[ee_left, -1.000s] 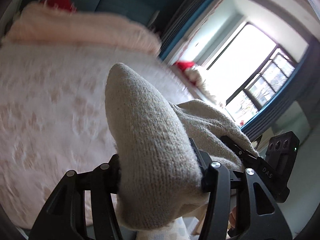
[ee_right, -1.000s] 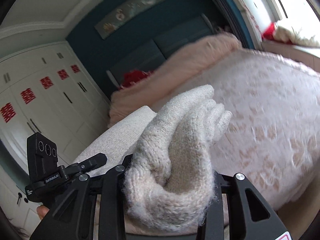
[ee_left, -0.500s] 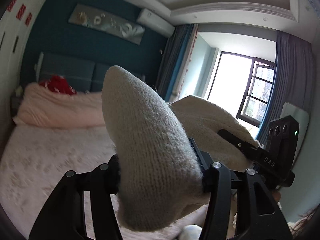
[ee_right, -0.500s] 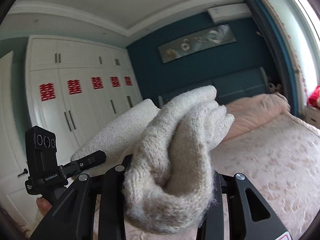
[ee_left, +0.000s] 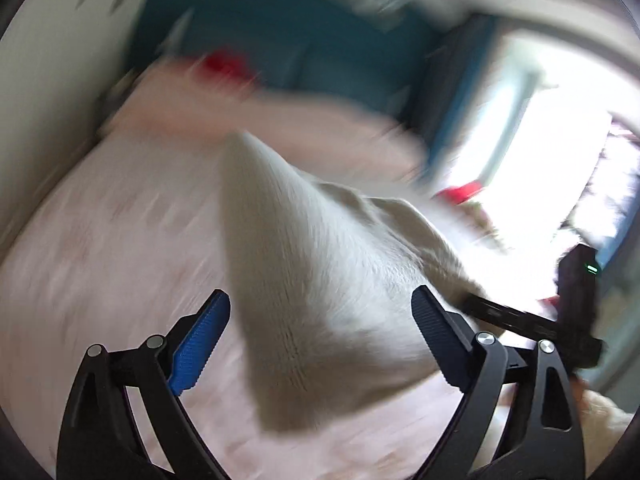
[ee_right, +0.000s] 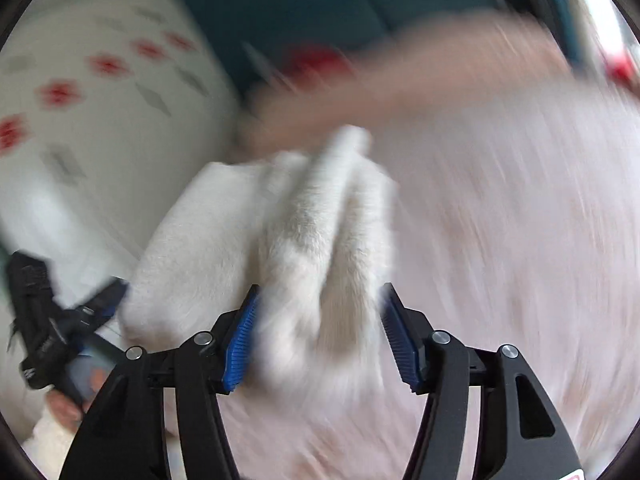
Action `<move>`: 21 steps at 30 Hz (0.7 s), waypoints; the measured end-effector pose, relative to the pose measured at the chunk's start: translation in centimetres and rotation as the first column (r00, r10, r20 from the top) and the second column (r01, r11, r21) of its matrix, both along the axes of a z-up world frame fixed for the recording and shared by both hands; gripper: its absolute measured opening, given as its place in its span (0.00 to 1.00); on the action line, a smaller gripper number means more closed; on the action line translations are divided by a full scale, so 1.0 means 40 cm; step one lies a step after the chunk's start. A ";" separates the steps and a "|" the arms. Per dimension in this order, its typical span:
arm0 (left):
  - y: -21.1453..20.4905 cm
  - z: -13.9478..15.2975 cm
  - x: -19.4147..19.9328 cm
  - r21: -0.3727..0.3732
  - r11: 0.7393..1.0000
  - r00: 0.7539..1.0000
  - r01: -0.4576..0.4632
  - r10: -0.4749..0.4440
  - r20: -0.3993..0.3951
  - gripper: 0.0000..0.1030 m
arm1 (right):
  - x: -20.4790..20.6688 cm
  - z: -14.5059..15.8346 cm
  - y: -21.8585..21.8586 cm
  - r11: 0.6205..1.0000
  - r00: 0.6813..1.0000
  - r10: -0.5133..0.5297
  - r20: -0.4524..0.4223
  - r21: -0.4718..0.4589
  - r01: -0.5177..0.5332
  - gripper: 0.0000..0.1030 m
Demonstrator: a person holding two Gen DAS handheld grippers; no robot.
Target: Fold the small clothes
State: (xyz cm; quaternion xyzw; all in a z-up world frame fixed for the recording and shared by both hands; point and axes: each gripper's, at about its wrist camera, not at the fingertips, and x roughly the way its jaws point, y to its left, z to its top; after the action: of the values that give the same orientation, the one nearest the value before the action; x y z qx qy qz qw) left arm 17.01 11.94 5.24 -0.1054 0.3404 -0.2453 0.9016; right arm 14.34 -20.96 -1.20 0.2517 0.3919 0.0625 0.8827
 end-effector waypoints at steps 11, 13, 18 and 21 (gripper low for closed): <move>0.111 -0.249 0.050 -0.185 0.959 0.937 -0.214 0.148 -0.317 0.88 | 0.025 -0.174 -0.020 0.989 0.992 -0.052 -0.112 0.135 0.067 0.80; 0.091 -0.285 0.099 -0.224 0.951 0.919 -0.215 0.119 -0.375 0.91 | 0.081 -0.204 -0.017 0.979 0.988 -0.054 -0.142 0.187 0.081 0.82; 0.039 -0.417 0.181 -0.230 0.953 0.851 -0.199 0.051 -0.523 0.67 | 0.198 -0.323 0.019 0.965 0.946 -0.019 -0.323 0.243 0.102 0.54; 0.018 -0.405 0.185 -0.186 0.971 0.866 -0.153 0.041 -0.499 0.45 | 0.191 -0.261 0.048 0.977 0.969 -0.009 -0.247 0.204 0.061 0.35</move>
State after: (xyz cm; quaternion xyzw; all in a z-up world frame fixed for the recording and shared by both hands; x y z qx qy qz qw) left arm 24.41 12.66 -10.98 -0.2798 0.5233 -0.2005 0.7795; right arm 21.96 -19.05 -11.64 0.3560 0.4846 0.0565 0.7970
